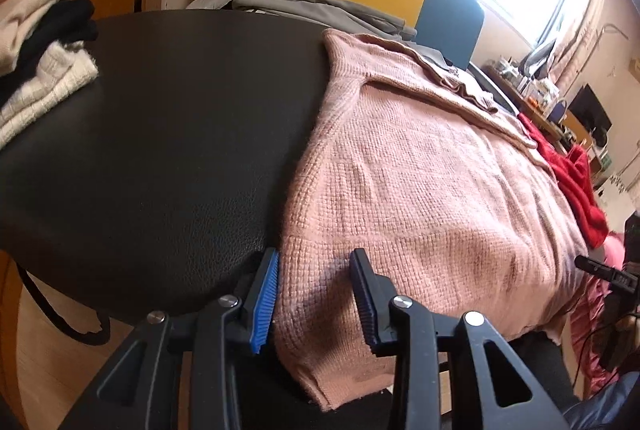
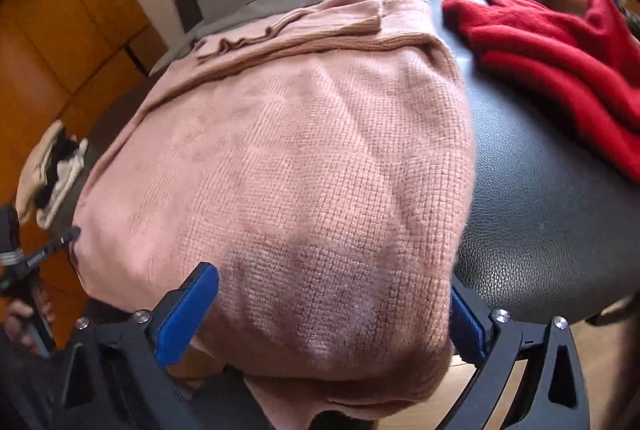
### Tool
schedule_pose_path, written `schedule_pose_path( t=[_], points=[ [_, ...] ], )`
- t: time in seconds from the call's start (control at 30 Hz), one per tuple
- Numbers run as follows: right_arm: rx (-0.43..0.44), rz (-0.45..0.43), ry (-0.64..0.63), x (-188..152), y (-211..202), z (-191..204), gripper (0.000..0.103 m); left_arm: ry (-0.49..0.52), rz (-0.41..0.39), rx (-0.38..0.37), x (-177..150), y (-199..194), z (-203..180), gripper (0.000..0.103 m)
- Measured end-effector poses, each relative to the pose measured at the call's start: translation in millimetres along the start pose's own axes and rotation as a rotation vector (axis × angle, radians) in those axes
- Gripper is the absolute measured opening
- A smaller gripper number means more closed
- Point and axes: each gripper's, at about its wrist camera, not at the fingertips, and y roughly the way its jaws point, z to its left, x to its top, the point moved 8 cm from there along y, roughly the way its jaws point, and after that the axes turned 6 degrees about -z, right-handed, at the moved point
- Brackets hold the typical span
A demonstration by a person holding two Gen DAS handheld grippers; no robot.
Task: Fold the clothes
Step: 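Press the folded pink sweater flat with both open tools, then grasp the ribbed hem of the pink sweater with both tools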
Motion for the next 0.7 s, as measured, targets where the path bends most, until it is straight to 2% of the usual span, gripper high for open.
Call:
schedule_pose_path(
  t=[0.17,0.43,0.53,0.6,0.63,0.67,0.7],
  points=[
    [-0.027,-0.011,-0.025,-5,-3,2,0.103,-0.005,0.004,0.018,1,0,-1,0.036],
    [0.099,-0.005,0.107,-17,-19,-7,0.1,0.089,0.002,0.028,-5,1,-17,0.036],
    [0.09,-0.018,0.146,-18,-23,-15,0.085,0.097,0.006,0.024,-4,2,-18,0.036],
    [0.06,-0.012,0.159,-19,-26,-24,0.055,0.108,0.014,0.026,-3,3,-19,0.036],
    [0.048,-0.01,0.17,-21,-30,-31,0.046,0.115,0.018,0.027,-3,3,-19,0.036],
    [0.047,0.0,0.192,-24,-32,-38,0.027,0.12,0.023,0.028,-3,4,-20,0.036],
    [0.048,0.011,0.217,-26,-33,-45,0.016,0.125,0.028,0.03,-3,5,-20,0.036]
  ],
)
